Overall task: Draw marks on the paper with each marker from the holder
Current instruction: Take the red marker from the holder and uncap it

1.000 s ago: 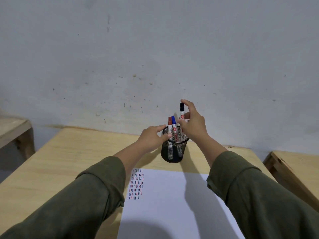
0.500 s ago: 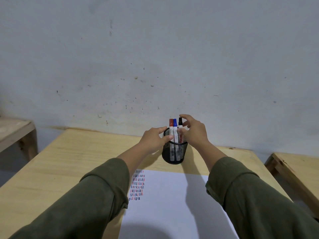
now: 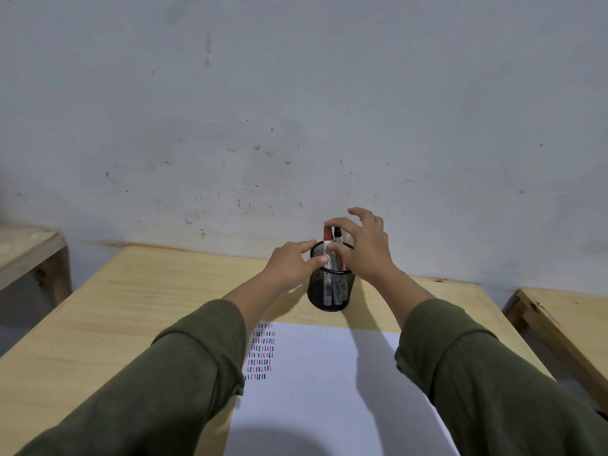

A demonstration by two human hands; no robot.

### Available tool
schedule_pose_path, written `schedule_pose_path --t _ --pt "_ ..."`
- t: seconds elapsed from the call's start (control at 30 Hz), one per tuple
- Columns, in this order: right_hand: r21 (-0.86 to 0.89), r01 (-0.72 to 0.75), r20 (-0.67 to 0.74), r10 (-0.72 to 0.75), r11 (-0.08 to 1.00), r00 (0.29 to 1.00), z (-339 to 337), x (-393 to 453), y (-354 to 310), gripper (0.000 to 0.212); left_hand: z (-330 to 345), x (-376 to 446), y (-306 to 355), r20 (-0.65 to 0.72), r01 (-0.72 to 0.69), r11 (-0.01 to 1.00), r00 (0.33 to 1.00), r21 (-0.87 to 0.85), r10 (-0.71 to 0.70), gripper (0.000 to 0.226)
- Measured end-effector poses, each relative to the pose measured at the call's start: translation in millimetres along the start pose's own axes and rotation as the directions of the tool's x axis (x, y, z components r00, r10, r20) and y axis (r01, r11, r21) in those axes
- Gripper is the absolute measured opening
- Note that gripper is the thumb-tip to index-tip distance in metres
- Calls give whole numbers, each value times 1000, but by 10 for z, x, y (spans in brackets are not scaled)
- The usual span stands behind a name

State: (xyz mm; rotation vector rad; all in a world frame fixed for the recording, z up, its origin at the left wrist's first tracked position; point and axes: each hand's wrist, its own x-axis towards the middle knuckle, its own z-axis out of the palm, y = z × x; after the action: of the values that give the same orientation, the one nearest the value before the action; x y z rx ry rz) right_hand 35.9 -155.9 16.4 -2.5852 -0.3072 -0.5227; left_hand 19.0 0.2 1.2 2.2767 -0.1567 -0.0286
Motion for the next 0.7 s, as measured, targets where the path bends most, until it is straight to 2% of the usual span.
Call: schedule_pose_path --t 0.13,0.33,0.5,0.7 --pt "77 18 -82 -12 997 997 15 -85 21 34 -3 -24 21 -14 0 1000 1000 -21 0 57" --pt "335 -63 42 52 940 998 -25 -211 -27 35 -5 -63 39 -60 10 994 998 -111 -17 55" --pt "481 -125 0 143 868 990 -124 -220 -81 48 -23 -108 70 -82 5 997 997 -80 -12 56" --pt "599 -27 -137 136 800 981 -487 -122 -290 53 -266 -201 426 -265 -164 968 958 -190 110 42"
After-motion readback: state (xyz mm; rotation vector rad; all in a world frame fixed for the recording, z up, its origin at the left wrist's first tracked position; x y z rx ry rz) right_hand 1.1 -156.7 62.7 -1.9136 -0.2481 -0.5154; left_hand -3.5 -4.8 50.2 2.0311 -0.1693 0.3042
